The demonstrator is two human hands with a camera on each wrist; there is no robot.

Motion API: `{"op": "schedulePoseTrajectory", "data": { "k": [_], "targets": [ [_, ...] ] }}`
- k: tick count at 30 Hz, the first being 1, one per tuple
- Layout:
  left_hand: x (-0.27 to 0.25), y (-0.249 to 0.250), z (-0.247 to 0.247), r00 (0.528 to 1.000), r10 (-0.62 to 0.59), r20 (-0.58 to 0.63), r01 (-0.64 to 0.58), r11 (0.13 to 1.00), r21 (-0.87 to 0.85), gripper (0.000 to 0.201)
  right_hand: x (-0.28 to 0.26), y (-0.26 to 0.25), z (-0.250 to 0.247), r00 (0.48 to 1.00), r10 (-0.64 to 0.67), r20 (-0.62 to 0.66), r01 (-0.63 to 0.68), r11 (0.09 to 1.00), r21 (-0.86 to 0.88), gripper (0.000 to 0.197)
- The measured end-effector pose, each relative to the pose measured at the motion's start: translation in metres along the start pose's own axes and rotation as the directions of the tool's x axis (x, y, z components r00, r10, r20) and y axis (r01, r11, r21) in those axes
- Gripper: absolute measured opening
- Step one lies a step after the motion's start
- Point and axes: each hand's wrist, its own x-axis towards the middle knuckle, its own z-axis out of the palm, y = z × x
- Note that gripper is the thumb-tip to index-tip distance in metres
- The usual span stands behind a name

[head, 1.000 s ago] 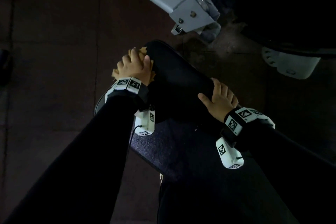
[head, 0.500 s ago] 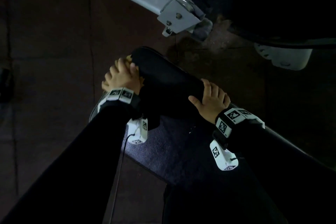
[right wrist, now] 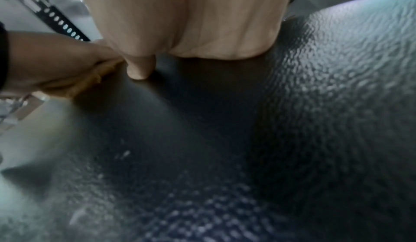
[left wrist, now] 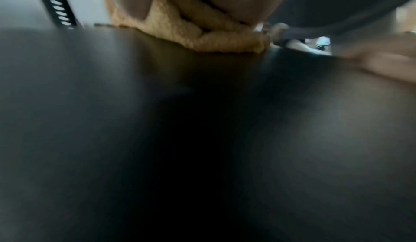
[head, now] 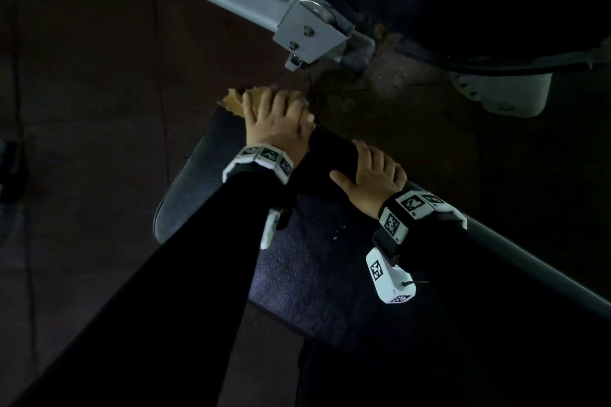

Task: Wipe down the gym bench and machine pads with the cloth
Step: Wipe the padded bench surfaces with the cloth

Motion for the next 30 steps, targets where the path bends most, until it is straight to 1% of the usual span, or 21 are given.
{"op": "schedulePoseTrajectory", "data": {
  "k": [2,5,7,9,10,12,13,14,16,18,19,21,23,25,27,29,30],
  "targets": [
    [-0.009,0.022,0.004,1.0,0.03,-0.004,-0.03,0.999,-0.015,0.039,0.0,0.001,-0.001,1.0,-0.005,-0.03,0.006,1.0,0.022,0.076],
    [-0.024,0.046,0.011,0.994,0.102,0.027,-0.102,0.995,-0.008,0.04,-0.004,0.002,-0.004,0.994,-0.031,-0.102,0.04,0.996,0.084,0.073],
    [-0.027,0.049,0.012,0.988,0.153,0.028,-0.152,0.988,-0.032,0.042,-0.009,0.008,-0.007,0.992,-0.054,-0.117,0.068,0.991,0.118,0.069],
    [-0.025,0.041,0.01,0.984,0.179,0.015,-0.178,0.983,-0.053,0.053,-0.017,0.022,-0.01,0.992,-0.053,-0.113,0.065,0.992,0.105,0.067],
    [-0.024,0.035,0.008,0.985,0.173,-0.001,-0.173,0.983,-0.057,0.062,-0.023,0.031,-0.013,0.993,-0.039,-0.113,0.05,0.995,0.088,0.067],
    [-0.022,0.022,0.003,0.992,0.103,-0.069,-0.108,0.991,-0.077,0.074,-0.034,0.052,-0.018,0.993,-0.01,-0.114,0.017,0.998,0.063,0.064],
    [-0.021,0.019,0.001,0.994,0.058,-0.093,-0.066,0.994,-0.086,0.074,-0.039,0.064,-0.02,0.993,0.004,-0.115,0.002,0.999,0.049,0.062],
    [-0.021,0.018,-0.001,0.996,0.023,-0.092,-0.03,0.997,-0.076,0.073,-0.045,0.075,-0.022,0.993,0.017,-0.115,-0.013,0.999,0.031,0.059],
    [-0.023,0.024,0.001,0.998,0.009,-0.054,-0.01,1.0,-0.023,0.068,-0.055,0.094,-0.025,0.994,0.035,-0.105,-0.032,0.999,0.035,0.053],
    [-0.026,0.042,0.004,0.998,0.063,0.0,-0.063,0.998,0.012,0.065,-0.061,0.105,-0.026,0.996,0.021,-0.089,-0.014,0.997,0.081,0.048],
    [-0.031,0.054,0.006,0.992,0.117,0.041,-0.118,0.993,0.024,0.065,-0.063,0.108,-0.025,0.996,0.012,-0.084,-0.004,0.996,0.091,0.047],
    [-0.043,0.079,0.014,0.964,0.242,0.108,-0.246,0.969,0.027,0.065,-0.061,0.107,-0.027,0.997,0.016,-0.074,-0.008,0.994,0.107,0.045],
    [-0.053,0.095,0.022,0.942,0.31,0.13,-0.314,0.949,0.01,0.066,-0.058,0.105,-0.029,0.997,0.04,-0.063,-0.03,0.989,0.142,0.043],
    [-0.059,0.099,0.024,0.941,0.322,0.104,-0.322,0.947,-0.022,0.067,-0.058,0.103,-0.031,0.996,0.061,-0.062,-0.049,0.983,0.177,0.042],
    [-0.062,0.093,0.023,0.948,0.314,0.043,-0.311,0.948,-0.075,0.068,-0.056,0.098,-0.031,0.994,0.094,-0.056,-0.082,0.981,0.178,0.041],
    [-0.069,0.081,0.02,0.96,0.281,-0.013,-0.279,0.948,-0.15,0.067,-0.052,0.089,-0.031,0.989,0.139,-0.052,-0.129,0.978,0.164,0.04],
    [-0.074,0.074,0.019,0.966,0.259,-0.021,-0.258,0.949,-0.182,0.065,-0.049,0.082,-0.032,0.985,0.163,-0.061,-0.15,0.972,0.179,0.04]
  ]
}}
